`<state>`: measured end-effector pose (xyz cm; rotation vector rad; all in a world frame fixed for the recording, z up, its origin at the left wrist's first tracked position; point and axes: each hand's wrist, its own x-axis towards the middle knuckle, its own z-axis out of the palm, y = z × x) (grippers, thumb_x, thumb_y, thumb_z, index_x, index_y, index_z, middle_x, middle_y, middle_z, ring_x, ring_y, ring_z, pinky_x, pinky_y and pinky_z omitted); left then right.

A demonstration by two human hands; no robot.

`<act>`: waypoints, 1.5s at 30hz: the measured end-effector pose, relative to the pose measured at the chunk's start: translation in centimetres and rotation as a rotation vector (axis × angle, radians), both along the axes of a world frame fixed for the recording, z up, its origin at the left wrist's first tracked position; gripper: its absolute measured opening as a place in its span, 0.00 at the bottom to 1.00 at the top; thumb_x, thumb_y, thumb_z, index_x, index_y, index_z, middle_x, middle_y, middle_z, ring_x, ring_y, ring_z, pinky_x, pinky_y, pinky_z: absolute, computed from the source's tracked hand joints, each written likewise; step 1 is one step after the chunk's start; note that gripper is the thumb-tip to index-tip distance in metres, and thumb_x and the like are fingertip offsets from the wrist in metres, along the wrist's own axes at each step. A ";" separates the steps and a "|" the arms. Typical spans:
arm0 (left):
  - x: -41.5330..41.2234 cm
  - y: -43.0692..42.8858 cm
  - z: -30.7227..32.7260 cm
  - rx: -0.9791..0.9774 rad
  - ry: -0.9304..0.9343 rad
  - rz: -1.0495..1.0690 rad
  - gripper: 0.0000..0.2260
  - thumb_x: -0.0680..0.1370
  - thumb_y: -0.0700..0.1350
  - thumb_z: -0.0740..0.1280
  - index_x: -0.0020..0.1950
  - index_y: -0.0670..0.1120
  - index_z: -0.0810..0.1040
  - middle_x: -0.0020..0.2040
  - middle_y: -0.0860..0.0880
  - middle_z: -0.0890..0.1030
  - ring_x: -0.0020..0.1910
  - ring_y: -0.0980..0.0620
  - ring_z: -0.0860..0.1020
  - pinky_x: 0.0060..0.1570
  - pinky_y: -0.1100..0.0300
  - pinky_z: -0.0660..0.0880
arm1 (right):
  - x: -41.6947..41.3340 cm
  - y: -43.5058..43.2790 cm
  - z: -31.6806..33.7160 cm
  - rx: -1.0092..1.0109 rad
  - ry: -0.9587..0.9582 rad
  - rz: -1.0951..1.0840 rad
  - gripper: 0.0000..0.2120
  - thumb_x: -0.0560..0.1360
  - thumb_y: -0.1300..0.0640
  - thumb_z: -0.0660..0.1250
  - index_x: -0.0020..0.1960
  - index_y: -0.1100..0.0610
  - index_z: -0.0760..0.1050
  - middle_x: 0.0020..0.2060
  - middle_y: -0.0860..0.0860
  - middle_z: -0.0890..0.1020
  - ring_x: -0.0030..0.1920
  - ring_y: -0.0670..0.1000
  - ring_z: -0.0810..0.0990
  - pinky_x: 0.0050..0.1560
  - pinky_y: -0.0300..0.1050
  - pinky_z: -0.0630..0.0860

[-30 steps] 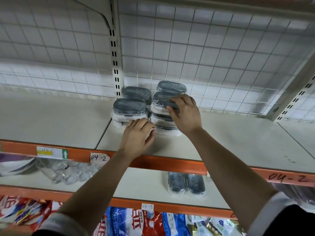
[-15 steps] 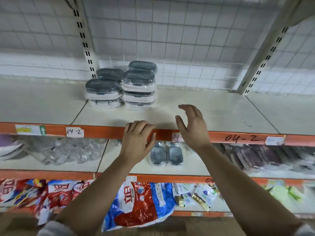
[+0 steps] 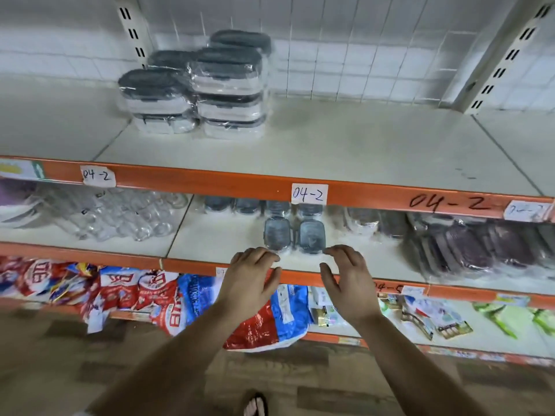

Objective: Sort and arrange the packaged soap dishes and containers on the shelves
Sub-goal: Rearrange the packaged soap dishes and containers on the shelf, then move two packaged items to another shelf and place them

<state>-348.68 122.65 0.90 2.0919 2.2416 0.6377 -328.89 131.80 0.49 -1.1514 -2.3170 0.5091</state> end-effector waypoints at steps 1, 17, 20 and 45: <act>0.1 0.5 -1.4 -0.031 -0.019 0.012 0.11 0.78 0.48 0.64 0.52 0.44 0.81 0.47 0.48 0.81 0.45 0.46 0.80 0.46 0.52 0.76 | 0.0 0.2 -1.5 -0.017 -0.022 0.006 0.13 0.76 0.61 0.68 0.59 0.60 0.77 0.55 0.55 0.79 0.56 0.58 0.76 0.55 0.48 0.74; -2.8 12.5 -17.3 -0.293 0.019 0.097 0.26 0.83 0.51 0.55 0.79 0.46 0.54 0.80 0.46 0.52 0.79 0.47 0.50 0.74 0.56 0.48 | -3.3 8.5 -15.9 -0.146 -0.305 0.042 0.27 0.79 0.52 0.62 0.76 0.55 0.62 0.76 0.53 0.63 0.77 0.63 0.52 0.74 0.57 0.61; -3.8 12.1 -18.3 -0.312 0.055 0.092 0.25 0.83 0.54 0.54 0.79 0.48 0.56 0.80 0.49 0.54 0.79 0.49 0.51 0.75 0.56 0.49 | -4.8 9.9 -16.4 -0.152 -0.324 0.013 0.29 0.79 0.50 0.62 0.78 0.53 0.60 0.77 0.50 0.60 0.77 0.63 0.49 0.71 0.60 0.63; -3.2 2.5 -9.6 0.077 -0.103 0.132 0.21 0.72 0.54 0.69 0.58 0.40 0.80 0.56 0.42 0.78 0.55 0.43 0.78 0.49 0.53 0.79 | -2.3 1.7 -9.3 -0.008 -0.129 -0.178 0.22 0.73 0.51 0.69 0.62 0.62 0.74 0.60 0.60 0.75 0.55 0.65 0.73 0.54 0.56 0.72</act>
